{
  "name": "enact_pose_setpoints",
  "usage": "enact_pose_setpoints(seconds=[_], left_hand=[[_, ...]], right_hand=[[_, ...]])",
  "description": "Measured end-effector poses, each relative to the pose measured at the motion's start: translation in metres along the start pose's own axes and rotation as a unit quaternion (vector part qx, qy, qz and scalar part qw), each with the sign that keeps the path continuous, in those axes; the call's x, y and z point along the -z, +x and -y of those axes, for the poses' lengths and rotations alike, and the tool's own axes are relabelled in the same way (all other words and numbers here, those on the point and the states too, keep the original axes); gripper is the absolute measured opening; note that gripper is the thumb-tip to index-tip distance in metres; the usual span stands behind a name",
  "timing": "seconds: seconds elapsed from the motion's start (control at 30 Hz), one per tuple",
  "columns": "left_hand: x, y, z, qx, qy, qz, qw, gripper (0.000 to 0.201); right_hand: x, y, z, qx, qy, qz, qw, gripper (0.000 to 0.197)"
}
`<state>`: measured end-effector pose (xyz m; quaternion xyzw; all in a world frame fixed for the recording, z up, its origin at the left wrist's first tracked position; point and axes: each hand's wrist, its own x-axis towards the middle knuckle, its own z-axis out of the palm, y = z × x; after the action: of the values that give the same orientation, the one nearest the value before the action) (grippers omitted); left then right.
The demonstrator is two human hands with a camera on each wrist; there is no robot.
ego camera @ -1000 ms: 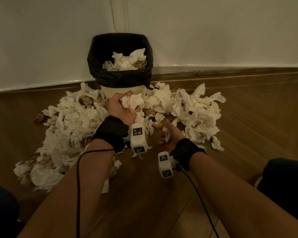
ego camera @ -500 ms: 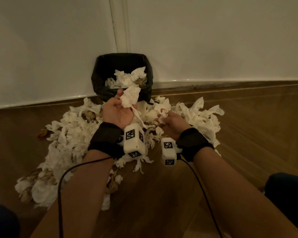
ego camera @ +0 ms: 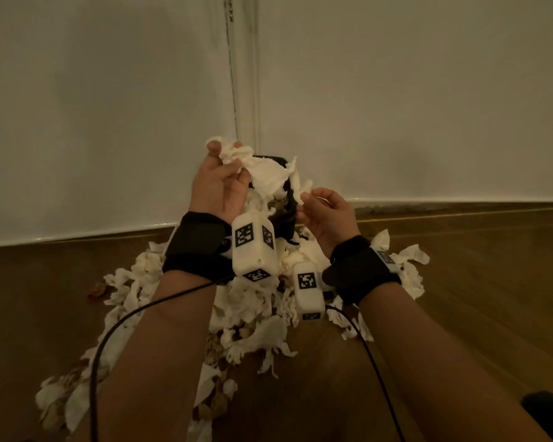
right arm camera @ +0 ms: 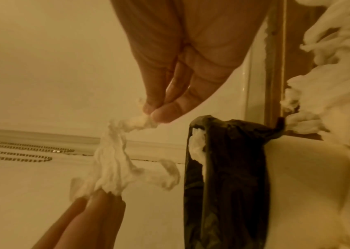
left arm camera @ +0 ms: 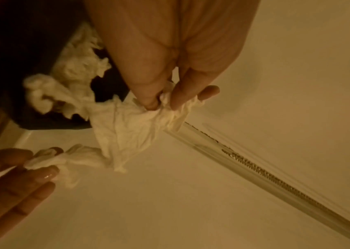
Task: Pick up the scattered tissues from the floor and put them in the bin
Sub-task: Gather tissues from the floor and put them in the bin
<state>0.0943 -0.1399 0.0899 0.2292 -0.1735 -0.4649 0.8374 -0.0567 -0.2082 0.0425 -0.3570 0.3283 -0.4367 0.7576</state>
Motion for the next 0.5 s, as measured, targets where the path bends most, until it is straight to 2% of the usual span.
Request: enact_pose_setpoints(seconds=[0.07,0.2,0.3,0.33,0.37,0.43,0.47,0.5], left_hand=[[-0.011,0.008,-0.007,-0.028,0.024,0.000,0.999,0.042],[-0.024,0.027,-0.026,-0.069,0.002,-0.003,0.998,0.038],[-0.017,0.037,-0.023,-0.090,0.073,-0.055,0.992,0.038],[-0.011,0.039,-0.018,-0.092,0.115,-0.084,0.985,0.040],[-0.003,0.039,-0.012,-0.093,0.165,-0.114,0.975,0.041],[0.015,0.040,0.001,-0.090,0.308,-0.159,0.934,0.038],[0.024,0.038,0.007,-0.090,0.413,-0.168,0.891,0.036],[0.033,0.037,0.011,-0.087,0.523,-0.167,0.831,0.035]], right_hand=[[-0.012,0.006,0.008,0.021,-0.007,-0.003,1.000,0.015],[-0.033,0.019,0.024,0.078,-0.036,0.000,0.996,0.016],[-0.037,0.029,0.024,0.121,-0.164,-0.012,0.979,0.023],[-0.035,0.032,0.020,0.142,-0.249,-0.015,0.958,0.024],[-0.033,0.034,0.015,0.166,-0.350,-0.010,0.922,0.024],[-0.026,0.033,0.000,0.204,-0.525,0.032,0.826,0.025],[-0.022,0.031,-0.008,0.213,-0.575,0.060,0.788,0.028],[-0.019,0.029,-0.015,0.218,-0.610,0.087,0.757,0.029]])
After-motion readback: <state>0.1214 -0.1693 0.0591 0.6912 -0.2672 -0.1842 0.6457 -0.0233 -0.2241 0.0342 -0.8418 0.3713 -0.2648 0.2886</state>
